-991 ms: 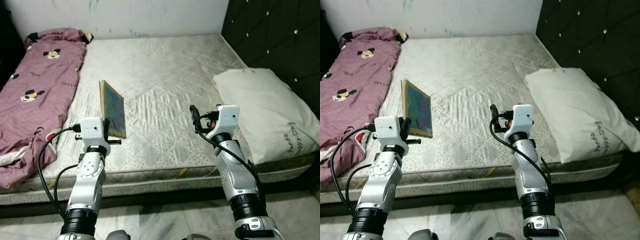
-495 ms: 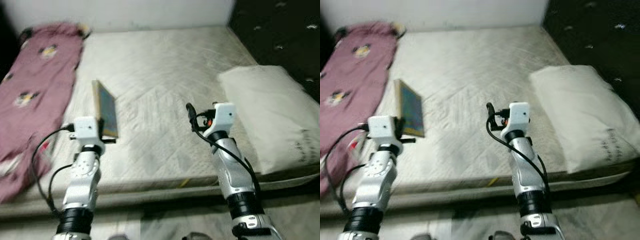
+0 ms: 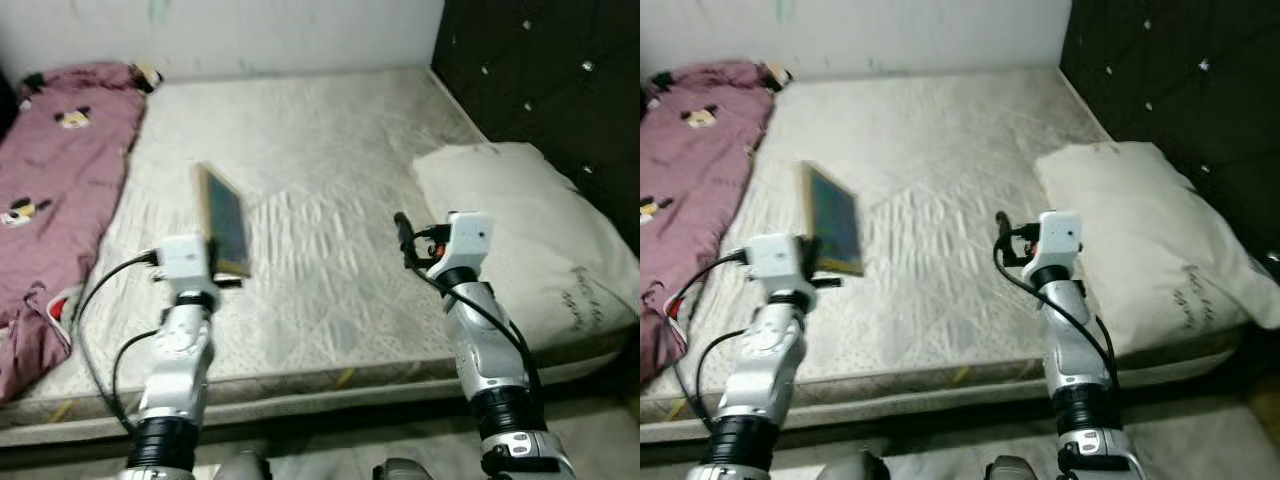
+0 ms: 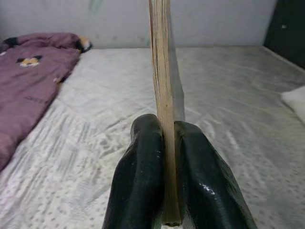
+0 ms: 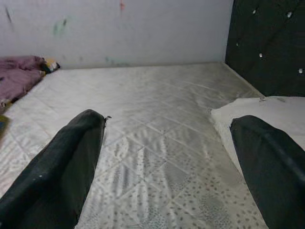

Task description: Clean up the room

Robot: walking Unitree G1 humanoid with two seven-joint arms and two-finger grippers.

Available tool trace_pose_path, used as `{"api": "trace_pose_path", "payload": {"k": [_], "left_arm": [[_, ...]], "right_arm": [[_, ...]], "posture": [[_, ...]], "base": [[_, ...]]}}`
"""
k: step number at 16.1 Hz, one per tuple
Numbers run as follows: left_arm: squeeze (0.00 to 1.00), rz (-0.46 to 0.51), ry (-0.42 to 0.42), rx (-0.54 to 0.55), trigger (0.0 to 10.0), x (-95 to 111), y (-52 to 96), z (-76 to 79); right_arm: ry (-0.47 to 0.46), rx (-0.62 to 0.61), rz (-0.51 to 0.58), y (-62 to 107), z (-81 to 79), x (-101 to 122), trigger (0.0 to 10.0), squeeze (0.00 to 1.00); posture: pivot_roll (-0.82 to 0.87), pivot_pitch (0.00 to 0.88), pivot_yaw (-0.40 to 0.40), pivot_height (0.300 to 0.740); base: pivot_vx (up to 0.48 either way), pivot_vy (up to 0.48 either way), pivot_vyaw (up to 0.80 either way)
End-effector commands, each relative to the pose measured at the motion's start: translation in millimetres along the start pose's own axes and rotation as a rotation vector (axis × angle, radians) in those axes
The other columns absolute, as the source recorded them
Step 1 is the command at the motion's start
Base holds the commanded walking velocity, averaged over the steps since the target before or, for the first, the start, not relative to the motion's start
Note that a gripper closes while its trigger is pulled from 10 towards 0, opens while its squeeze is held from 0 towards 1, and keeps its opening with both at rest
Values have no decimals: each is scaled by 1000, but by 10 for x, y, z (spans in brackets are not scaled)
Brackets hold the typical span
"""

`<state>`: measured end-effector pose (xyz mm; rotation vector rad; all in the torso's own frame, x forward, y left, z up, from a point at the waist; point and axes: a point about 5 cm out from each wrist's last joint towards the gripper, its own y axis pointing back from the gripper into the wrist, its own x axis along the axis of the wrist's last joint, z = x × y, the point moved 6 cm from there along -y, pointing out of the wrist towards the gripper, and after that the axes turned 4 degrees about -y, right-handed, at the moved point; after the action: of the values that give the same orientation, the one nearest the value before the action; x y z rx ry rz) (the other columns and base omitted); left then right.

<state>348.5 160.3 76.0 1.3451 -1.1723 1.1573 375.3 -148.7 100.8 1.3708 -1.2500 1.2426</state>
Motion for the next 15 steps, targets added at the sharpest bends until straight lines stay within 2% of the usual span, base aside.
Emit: {"api": "trace_pose_path", "payload": {"k": [1, 3, 6, 9, 15], "left_arm": [[0, 65, -25, 39, 10000, 156, -11, -101], [0, 82, -18, 13, 10000, 186, -20, -111], [0, 77, -19, 19, 10000, 185, -32, -167], [0, 69, -3, 52, 10000, 129, 34, -198], [0, 73, 13, 9, 10000, 143, 12, -112]], "right_arm": [[-6, 17, 20, -56, -84, 50, 10000, 0], [-16, 9, 31, -97, -115, 72, 10000, 0], [-10, 28, 34, -111, -190, 70, 10000, 0], [-6, 67, 23, -141, -261, 62, 10000, 0], [-9, 73, 31, -163, -277, 81, 10000, 0]], "posture": [[-43, 0, 40, 740], [-36, 0, 52, 740], [-27, 0, 44, 740], [-11, 0, 4, 740], [-40, 0, 9, 740]], "base": [[0, 0, 0], [0, 0, 0], [0, 0, 721], [0, 0, 788], [0, 0, 0]]}}
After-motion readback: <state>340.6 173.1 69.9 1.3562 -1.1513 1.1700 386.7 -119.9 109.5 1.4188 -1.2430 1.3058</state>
